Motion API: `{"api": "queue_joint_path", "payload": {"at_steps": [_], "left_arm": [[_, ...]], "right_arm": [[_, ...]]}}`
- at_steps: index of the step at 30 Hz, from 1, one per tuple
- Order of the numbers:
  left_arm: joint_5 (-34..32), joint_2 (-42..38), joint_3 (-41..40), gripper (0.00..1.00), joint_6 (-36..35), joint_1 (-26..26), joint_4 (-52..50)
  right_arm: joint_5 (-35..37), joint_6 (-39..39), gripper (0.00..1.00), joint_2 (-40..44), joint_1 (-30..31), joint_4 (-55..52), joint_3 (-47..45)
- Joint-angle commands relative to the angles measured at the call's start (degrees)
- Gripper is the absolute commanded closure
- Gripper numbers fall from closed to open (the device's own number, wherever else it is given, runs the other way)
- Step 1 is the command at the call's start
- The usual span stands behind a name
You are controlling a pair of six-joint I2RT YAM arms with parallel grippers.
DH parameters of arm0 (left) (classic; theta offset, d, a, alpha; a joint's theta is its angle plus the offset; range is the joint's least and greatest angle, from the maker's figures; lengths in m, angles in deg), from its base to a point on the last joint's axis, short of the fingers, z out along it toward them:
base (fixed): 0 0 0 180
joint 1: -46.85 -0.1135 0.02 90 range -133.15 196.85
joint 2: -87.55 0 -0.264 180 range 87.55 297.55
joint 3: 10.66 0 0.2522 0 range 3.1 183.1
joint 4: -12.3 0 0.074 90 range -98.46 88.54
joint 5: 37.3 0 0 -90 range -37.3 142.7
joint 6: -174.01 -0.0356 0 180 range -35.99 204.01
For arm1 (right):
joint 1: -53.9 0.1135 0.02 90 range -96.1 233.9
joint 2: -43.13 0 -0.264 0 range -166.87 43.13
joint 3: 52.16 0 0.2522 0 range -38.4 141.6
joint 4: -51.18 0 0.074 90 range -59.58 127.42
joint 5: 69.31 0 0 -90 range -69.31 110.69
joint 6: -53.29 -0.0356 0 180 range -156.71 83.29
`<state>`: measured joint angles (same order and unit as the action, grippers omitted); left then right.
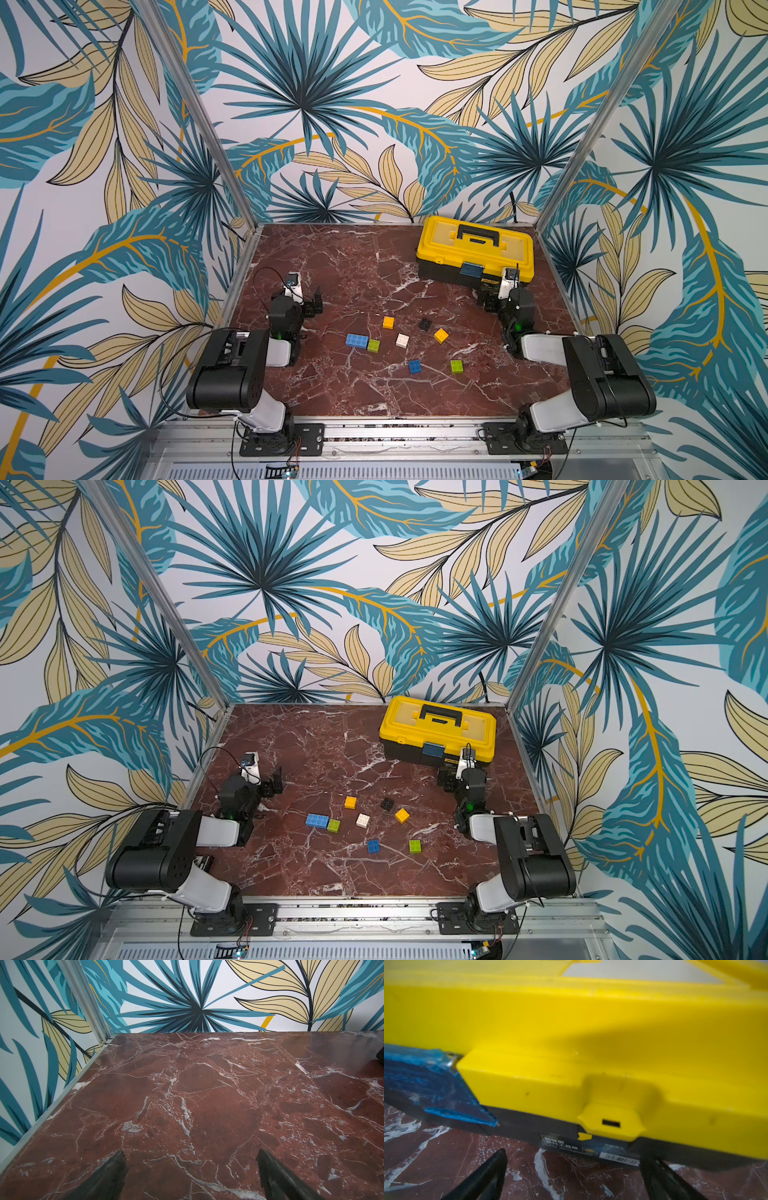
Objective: Assemble the number 4 with lego
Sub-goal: Pick up the lego brick from the center of the board.
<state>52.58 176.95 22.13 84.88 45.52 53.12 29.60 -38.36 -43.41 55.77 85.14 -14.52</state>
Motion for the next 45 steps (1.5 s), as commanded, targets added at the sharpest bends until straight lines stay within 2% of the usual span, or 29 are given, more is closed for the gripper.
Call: {"api": "queue_joint_path", "payload": {"at_steps": [1, 3, 4, 7, 9, 10, 12, 13, 14, 15, 16, 17, 19, 22, 25, 27, 29, 30, 31, 32, 34, 35, 37, 40, 45], "left_arm": [[1.0, 0.2, 2.4, 0.0, 0.1, -1.0, 0.7], [1.0, 0.2, 2.4, 0.0, 0.1, -1.0, 0.8], [0.1, 0.2, 2.4, 0.0, 0.4, -1.0, 0.7], [0.3, 0.2, 2.3, 0.0, 0.7, -1.2, 0.8], [-2.5, -1.1, 3.0, 0.0, 1.4, -1.2, -0.4], [-7.2, -4.6, 5.3, 0.0, 3.1, -1.1, -7.1], [-16.1, -11.2, 14.3, 0.0, 5.8, -0.6, -26.4], [-22.2, -13.7, 19.3, 0.0, 10.5, -0.2, -35.0], [-23.6, -15.9, 25.1, 0.0, 17.2, -0.7, -46.5], [-21.3, -17.2, 29.4, 0.0, 20.1, -1.1, -53.8], [-17.6, -18.3, 33.7, 0.0, 21.5, -0.8, -61.7], [-16.3, -19.1, 36.7, 0.0, 24.9, 0.1, -68.8], [-15.2, -21.2, 37.8, 0.01, 29.8, 2.9, -76.2], [-13.8, -26.1, 33.9, 0.07, 35.4, 10.1, -79.0], [-11.4, -29.2, 29.8, 0.13, 41.1, 17.7, -80.6], [-10.7, -30.1, 27.9, 0.16, 43.6, 22.4, -81.6], [-11.6, -30.5, 26.6, 0.18, 45.9, 27.3, -82.2], [-11.7, -30.5, 26.2, 0.19, 46.7, 29.2, -82.2], [-11.9, -30.2, 25.9, 0.2, 47.6, 31.0, -82.5], [-11.4, -30.0, 25.6, 0.23, 48.3, 32.3, -82.3], [-10.7, -29.5, 25.3, 0.27, 49.4, 34.2, -82.2], [-10.2, -29.4, 25.0, 0.3, 49.9, 34.7, -81.9], [-9.5, -29.3, 24.0, 0.33, 50.6, 35.3, -80.7], [-8.9, -28.9, 22.6, 0.35, 51.7, 35.3, -80.0], [-8.6, -29.3, 21.1, 0.37, 52.3, 35.3, -80.5]], "right_arm": [[0.2, 0.5, 0.01, 0.2, -0.3, 0.9, -0.2], [5.3, -1.1, 0.0, 1.4, -0.3, 0.8, -0.1], [9.0, -2.3, 0.01, 4.1, -0.2, -4.8, 1.8], [14.2, -7.4, 0.01, 11.7, -0.3, -30.7, 13.9], [12.0, -15.6, 0.01, 15.5, -0.3, -53.5, 25.0], [8.7, -20.0, 0.01, 16.7, -0.3, -62.9, 30.6], [5.7, -28.8, 0.01, 18.9, -0.3, -67.0, 31.6], [6.5, -36.2, 0.01, 19.9, -0.5, -67.4, 29.3], [1.8, -39.8, 0.01, 20.4, -1.7, -69.2, 28.4], [-2.5, -38.4, 0.01, 20.2, -1.7, -69.5, 28.3], [-4.1, -38.5, 0.05, 19.0, -0.7, -74.7, 30.6], [-2.9, -39.0, 0.07, 17.8, 1.0, -81.5, 33.0], [-1.8, -38.0, 0.11, 16.9, 4.6, -89.4, 35.1], [3.8, -38.6, 0.09, 19.0, 10.9, -98.0, 35.7], [13.7, -43.7, 0.01, 20.6, 19.6, -106.4, 37.2], [15.4, -46.2, 0.01, 23.6, 24.3, -105.7, 34.1], [13.8, -46.6, 0.03, 29.8, 25.5, -99.8, 26.8], [10.7, -45.4, 0.06, 32.5, 25.3, -96.3, 22.9], [5.5, -42.0, 0.15, 34.0, 24.9, -93.1, 20.7], [1.1, -41.0, 0.32, 32.5, 25.0, -93.2, 20.2], [-4.1, -40.6, 0.47, 26.6, 25.7, -95.9, 21.7], [-5.3, -39.7, 0.48, 23.0, 27.4, -96.5, 22.3], [-4.9, -38.6, 0.45, 19.4, 29.6, -95.8, 21.9], [-7.9, -37.0, 0.39, 16.4, 29.9, -93.6, 21.4], [-8.9, -35.0, 0.39, 10.4, 31.3, -92.9, 21.8]]}}
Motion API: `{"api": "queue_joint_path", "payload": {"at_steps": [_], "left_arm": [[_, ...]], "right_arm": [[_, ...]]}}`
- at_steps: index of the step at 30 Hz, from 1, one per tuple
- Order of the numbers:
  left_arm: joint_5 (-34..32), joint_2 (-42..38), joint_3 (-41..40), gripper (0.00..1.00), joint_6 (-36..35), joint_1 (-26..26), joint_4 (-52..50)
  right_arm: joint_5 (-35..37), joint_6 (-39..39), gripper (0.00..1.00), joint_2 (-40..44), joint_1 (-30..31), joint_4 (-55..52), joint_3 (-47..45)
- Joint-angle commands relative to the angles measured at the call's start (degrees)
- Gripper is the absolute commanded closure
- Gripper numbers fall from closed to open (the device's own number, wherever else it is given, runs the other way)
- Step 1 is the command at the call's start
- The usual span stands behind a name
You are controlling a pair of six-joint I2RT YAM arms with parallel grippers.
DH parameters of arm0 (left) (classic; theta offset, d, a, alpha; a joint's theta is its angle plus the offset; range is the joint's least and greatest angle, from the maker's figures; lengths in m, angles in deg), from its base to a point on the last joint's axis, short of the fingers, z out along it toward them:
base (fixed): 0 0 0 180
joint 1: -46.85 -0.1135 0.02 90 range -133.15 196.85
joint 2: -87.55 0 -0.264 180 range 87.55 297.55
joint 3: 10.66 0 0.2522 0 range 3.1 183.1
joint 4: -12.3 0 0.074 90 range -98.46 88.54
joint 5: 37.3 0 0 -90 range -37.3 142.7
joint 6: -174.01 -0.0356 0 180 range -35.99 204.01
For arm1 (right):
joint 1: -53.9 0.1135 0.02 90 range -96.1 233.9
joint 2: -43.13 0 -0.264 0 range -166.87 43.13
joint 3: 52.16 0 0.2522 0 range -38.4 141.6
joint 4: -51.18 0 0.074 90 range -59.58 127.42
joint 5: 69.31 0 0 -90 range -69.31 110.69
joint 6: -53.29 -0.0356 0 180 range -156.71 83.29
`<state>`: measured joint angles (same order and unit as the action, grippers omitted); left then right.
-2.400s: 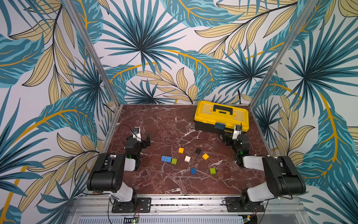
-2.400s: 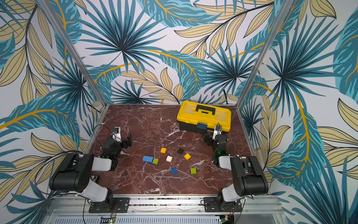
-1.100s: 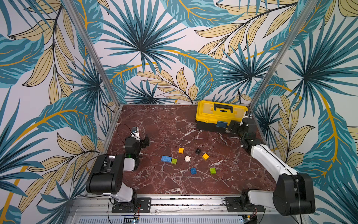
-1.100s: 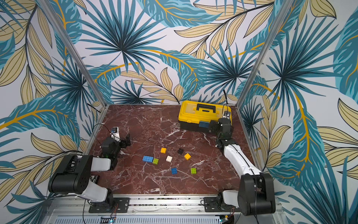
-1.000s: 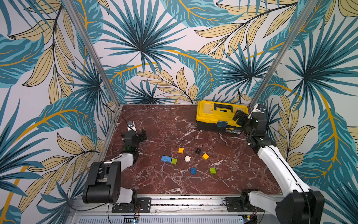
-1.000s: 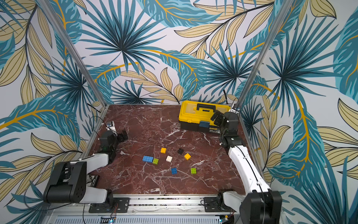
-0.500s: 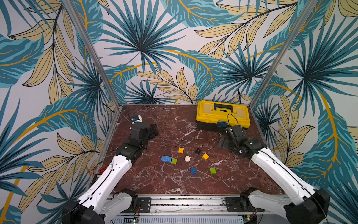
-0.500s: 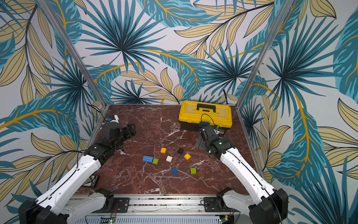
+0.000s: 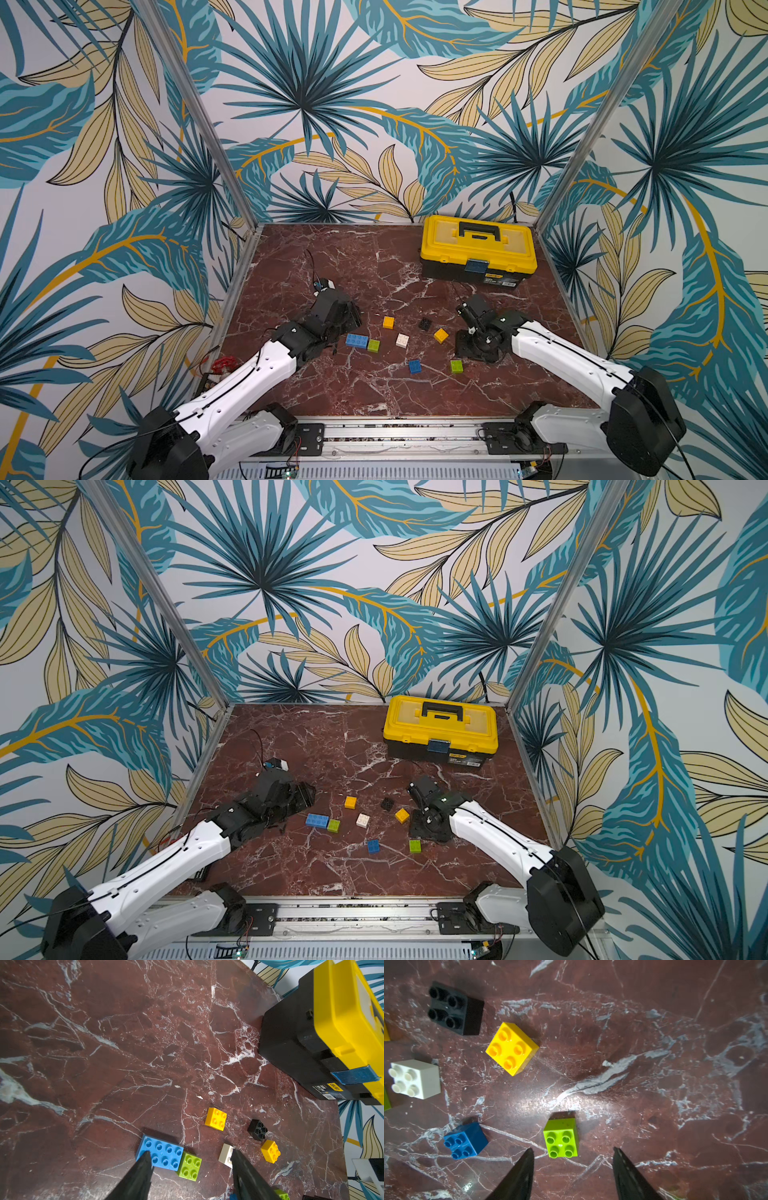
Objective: Assemble the number 4 with lego
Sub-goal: Pick up the lego brick from the center of the board.
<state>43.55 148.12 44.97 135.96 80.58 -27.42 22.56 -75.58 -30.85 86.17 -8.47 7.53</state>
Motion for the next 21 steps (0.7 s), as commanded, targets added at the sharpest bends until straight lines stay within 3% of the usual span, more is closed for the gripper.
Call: {"api": "queue_joint_path", "payload": {"at_steps": [1, 18, 21], "left_arm": [[0.4, -0.5, -2.1, 0.37, 1.2, 0.2, 0.0], [0.9, -0.7, -4.5, 0.4, 1.7, 0.3, -0.5], [0.8, -0.5, -4.7, 0.4, 1.7, 0.3, -0.3]], "right_arm": [[-1.7, 2.2, 0.39, -2.9, 1.4, 1.2, -0.5], [1.4, 1.9, 0.47, -9.3, 6.3, 1.5, -1.5], [1.7, 1.4, 0.54, -9.0, 6.7, 1.5, -2.1]]}}
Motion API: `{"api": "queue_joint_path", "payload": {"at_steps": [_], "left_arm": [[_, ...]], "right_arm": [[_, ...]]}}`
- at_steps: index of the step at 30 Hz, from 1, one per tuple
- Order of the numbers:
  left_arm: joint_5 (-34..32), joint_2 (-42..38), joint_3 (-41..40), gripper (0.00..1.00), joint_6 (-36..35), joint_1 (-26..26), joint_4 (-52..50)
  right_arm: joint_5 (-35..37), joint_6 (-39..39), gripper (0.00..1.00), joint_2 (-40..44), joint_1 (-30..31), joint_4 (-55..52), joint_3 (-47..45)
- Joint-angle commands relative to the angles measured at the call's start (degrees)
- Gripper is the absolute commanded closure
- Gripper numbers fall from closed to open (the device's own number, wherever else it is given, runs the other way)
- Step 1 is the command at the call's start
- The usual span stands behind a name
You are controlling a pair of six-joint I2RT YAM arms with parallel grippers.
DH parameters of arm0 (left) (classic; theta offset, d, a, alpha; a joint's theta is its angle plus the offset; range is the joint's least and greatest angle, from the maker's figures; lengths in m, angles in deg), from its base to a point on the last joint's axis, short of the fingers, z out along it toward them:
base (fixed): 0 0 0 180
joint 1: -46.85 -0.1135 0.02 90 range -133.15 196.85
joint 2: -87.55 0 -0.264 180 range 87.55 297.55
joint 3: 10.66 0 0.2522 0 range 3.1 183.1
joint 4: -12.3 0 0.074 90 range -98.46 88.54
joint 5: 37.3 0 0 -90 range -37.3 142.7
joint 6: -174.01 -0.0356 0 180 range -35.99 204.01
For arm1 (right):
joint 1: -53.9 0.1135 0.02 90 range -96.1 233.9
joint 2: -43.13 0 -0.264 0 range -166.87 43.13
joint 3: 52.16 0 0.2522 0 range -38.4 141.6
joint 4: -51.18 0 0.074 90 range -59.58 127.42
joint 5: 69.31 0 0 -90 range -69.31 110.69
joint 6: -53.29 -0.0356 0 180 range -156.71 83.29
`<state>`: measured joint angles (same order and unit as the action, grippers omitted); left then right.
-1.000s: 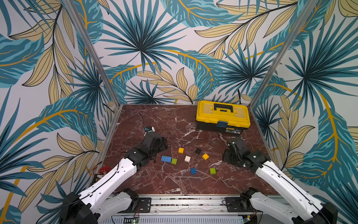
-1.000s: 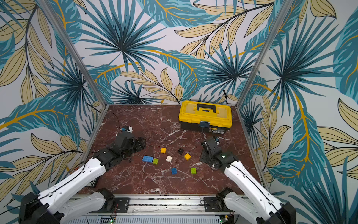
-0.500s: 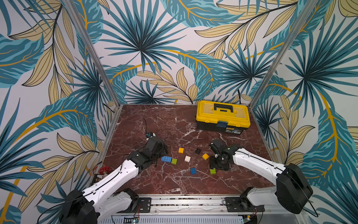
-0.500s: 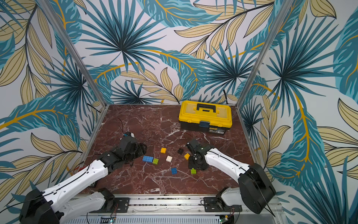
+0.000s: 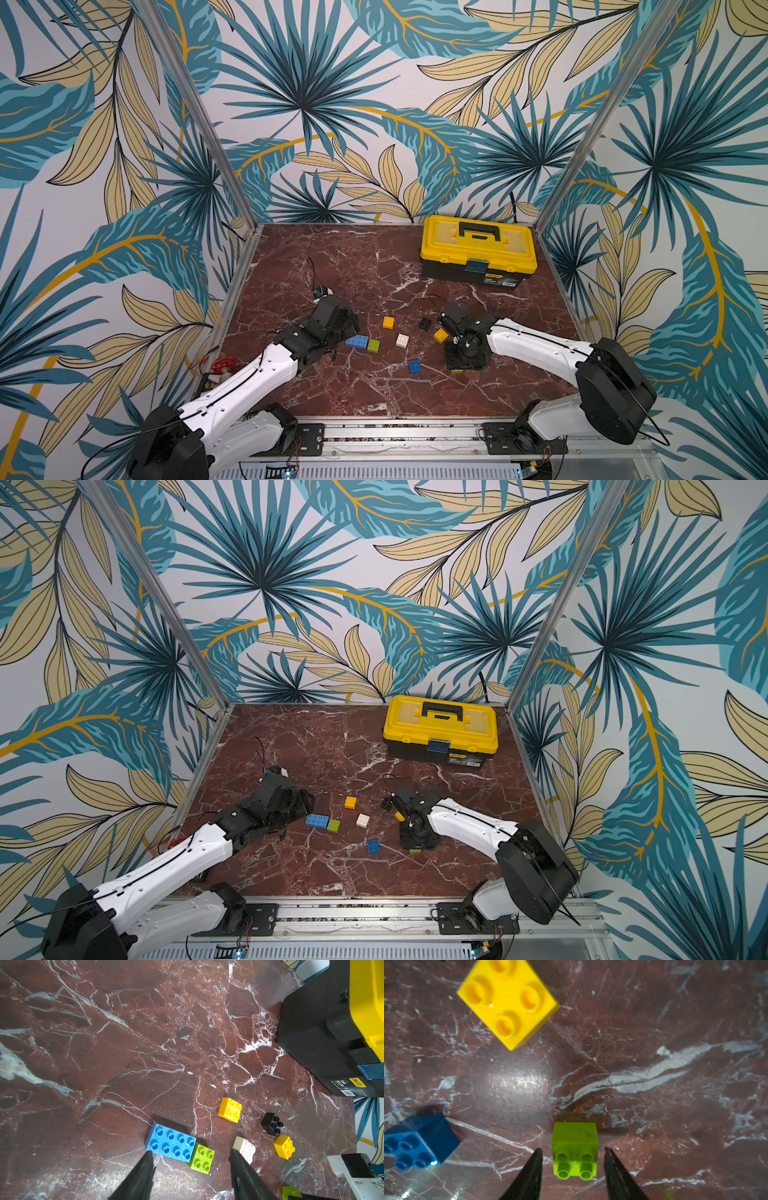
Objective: Assemble the number 4 with lego
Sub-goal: Pick up the lego brick from the center of the board.
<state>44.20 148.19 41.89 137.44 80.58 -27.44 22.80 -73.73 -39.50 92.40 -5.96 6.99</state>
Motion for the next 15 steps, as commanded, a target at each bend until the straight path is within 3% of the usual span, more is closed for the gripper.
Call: {"api": "queue_joint_path", "payload": {"at_steps": [1, 4, 7, 15], "left_arm": [[0.2, -0.5, -1.6, 0.4, 0.3, 0.3, -0.1], [0.4, 0.0, -1.4, 0.4, 0.2, 0.3, 0.4], [0.6, 0.8, -1.2, 0.4, 0.0, 0.3, 0.8], [0.6, 1.5, -0.1, 0.4, -0.3, 0.3, 0.4]], "right_arm": [[1.5, -0.7, 0.54, -0.2, 0.6, -1.2, -1.6], [1.7, -0.9, 0.48, 0.2, 0.9, -1.7, -1.8], [1.5, -0.9, 0.49, 0.5, 1.0, -1.2, -2.4], [1.4, -1.3, 0.75, 0.9, 2.0, -0.6, -2.2]]}}
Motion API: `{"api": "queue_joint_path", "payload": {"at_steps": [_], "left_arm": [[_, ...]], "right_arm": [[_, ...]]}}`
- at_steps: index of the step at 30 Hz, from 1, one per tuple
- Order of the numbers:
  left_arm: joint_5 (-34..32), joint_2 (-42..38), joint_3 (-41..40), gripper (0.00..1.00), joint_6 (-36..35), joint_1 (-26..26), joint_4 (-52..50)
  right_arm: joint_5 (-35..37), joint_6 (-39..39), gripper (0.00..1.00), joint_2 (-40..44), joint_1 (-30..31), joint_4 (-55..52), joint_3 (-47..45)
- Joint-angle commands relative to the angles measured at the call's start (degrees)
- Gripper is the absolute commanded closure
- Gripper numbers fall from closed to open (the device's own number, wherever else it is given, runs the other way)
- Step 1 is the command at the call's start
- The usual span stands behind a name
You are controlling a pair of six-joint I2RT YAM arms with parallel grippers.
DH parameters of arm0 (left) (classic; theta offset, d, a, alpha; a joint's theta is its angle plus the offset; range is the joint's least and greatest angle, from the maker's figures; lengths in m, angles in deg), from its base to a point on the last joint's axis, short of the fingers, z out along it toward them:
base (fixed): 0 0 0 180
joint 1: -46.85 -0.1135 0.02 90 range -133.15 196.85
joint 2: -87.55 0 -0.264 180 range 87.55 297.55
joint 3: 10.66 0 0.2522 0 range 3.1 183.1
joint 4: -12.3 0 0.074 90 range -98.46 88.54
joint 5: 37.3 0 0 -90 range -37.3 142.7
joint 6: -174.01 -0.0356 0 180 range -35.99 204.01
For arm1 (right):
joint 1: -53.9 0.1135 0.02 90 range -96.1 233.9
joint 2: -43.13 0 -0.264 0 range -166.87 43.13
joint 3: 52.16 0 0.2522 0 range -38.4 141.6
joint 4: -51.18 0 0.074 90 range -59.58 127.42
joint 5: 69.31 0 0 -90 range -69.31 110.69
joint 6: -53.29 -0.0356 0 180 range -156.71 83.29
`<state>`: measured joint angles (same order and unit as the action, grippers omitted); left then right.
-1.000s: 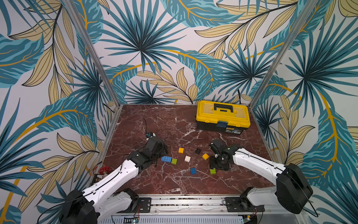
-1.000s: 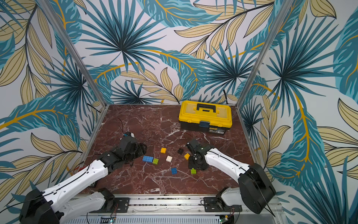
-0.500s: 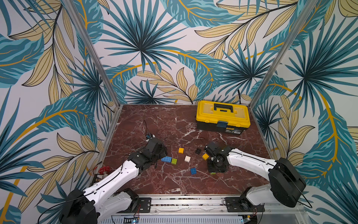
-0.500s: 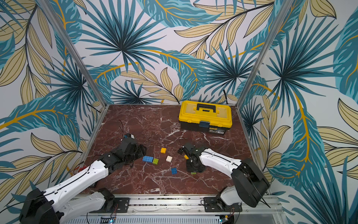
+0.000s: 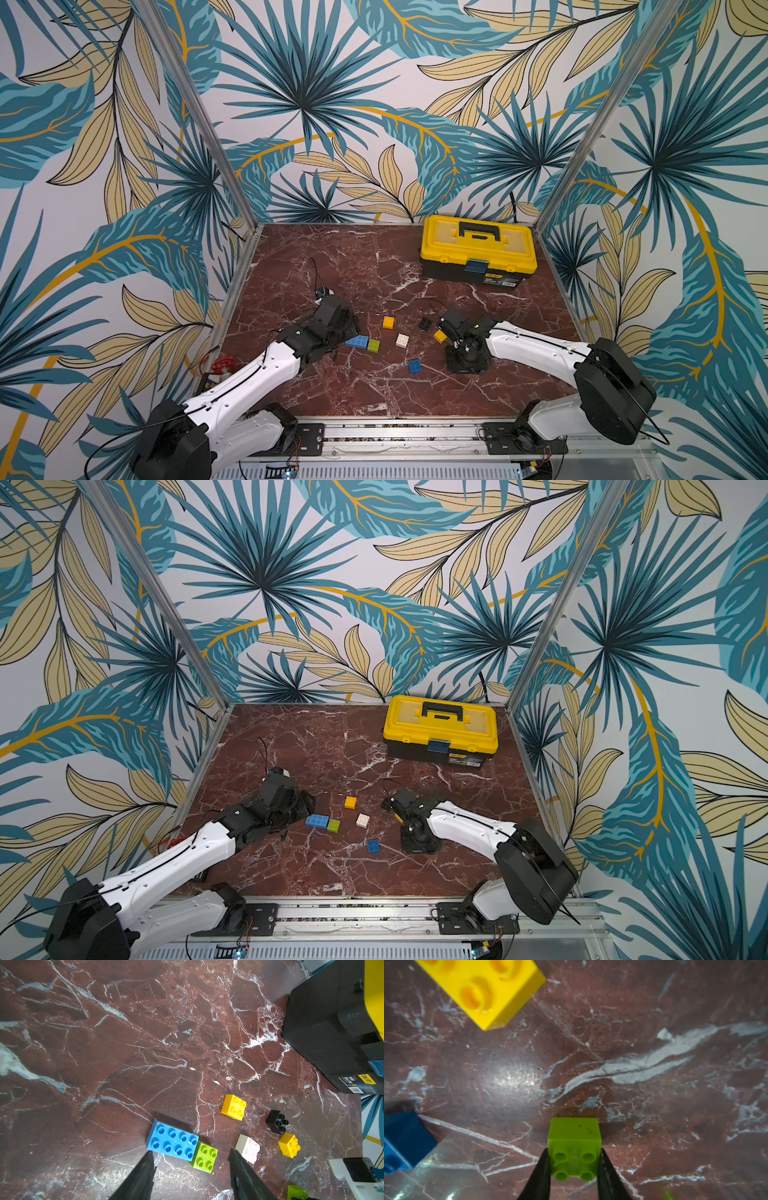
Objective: Assemble the number 4 with lego
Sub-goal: Pick up the lego brick from the center of the board, then assemble the lego brick with the lego brick.
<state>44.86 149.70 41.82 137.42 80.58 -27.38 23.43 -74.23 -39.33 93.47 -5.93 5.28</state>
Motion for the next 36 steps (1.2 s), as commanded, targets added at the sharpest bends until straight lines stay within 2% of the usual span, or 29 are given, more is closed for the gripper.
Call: {"api": "queue_joint_path", "payload": {"at_steps": [1, 6, 12, 21, 27, 36], "left_arm": [[-0.2, -0.1, 0.1, 0.4, -0.3, 0.3, 0.1], [-0.9, 0.2, 1.4, 0.41, -0.7, 0.3, -1.0], [-2.3, 0.8, 1.8, 0.47, 0.6, 0.3, -2.6], [-2.4, 0.1, 1.9, 0.5, 0.3, 0.3, -3.7], [-1.7, 1.4, 2.3, 0.5, -0.3, 0.3, -3.6], [-1.5, 1.7, 2.3, 0.5, -0.7, 0.3, -3.6]], "right_arm": [[0.8, -0.9, 0.76, 1.5, 1.5, -0.9, -0.2], [-1.0, -0.9, 0.77, 3.4, 2.7, -0.9, 4.0], [-2.4, 0.8, 0.78, -5.8, 2.7, 2.5, 9.6], [3.4, 3.5, 0.8, -13.9, 2.7, 0.5, 19.1], [8.0, 3.3, 0.8, -16.2, 2.2, -1.3, 21.3], [10.3, 3.6, 0.8, -16.2, -0.3, -1.8, 21.7]]}}
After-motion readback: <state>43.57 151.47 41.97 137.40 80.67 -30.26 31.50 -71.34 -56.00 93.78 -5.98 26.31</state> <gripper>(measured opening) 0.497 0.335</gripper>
